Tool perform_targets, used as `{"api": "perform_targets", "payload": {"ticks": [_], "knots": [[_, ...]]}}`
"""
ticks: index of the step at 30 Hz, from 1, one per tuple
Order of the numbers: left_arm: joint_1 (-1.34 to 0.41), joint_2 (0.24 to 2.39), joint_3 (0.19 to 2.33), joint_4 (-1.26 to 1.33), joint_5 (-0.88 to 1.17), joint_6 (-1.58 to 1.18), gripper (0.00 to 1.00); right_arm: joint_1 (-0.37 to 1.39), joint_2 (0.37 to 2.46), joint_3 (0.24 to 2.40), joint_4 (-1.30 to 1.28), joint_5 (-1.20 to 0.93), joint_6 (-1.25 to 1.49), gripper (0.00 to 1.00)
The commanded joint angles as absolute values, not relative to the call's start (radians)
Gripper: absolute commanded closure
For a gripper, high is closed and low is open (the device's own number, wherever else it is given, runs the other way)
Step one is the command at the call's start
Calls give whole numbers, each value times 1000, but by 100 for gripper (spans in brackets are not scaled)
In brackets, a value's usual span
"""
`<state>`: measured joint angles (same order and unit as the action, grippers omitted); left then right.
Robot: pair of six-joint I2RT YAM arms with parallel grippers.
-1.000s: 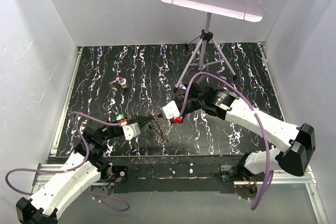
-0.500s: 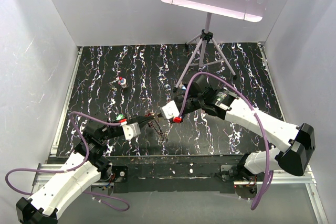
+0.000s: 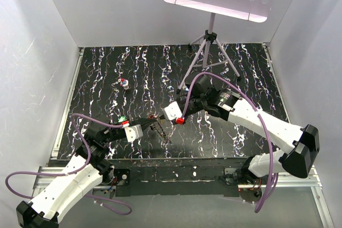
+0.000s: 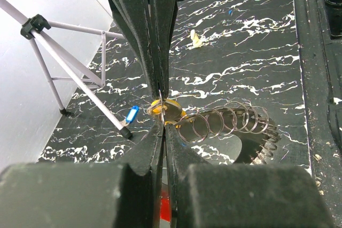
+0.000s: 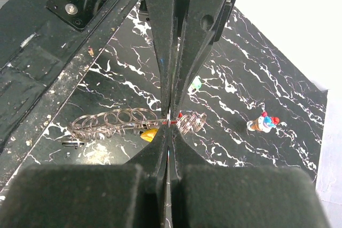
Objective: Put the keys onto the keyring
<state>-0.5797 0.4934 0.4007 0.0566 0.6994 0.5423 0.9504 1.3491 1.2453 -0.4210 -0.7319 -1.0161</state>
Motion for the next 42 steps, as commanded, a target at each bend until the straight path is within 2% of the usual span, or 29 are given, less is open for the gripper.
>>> {"api": "perform_targets", "payload": {"ticks": [1, 25, 42], "knots": [[-584, 474, 411, 115, 732, 541, 100, 959, 1367, 1298, -428, -773, -1002, 99], [-584, 459, 408, 121, 729, 525, 100, 959, 1417, 1354, -528, -759, -1003, 99], [-584, 479, 423, 100, 706, 512, 100, 959, 1419, 1381, -468, -775, -876, 99]]}}
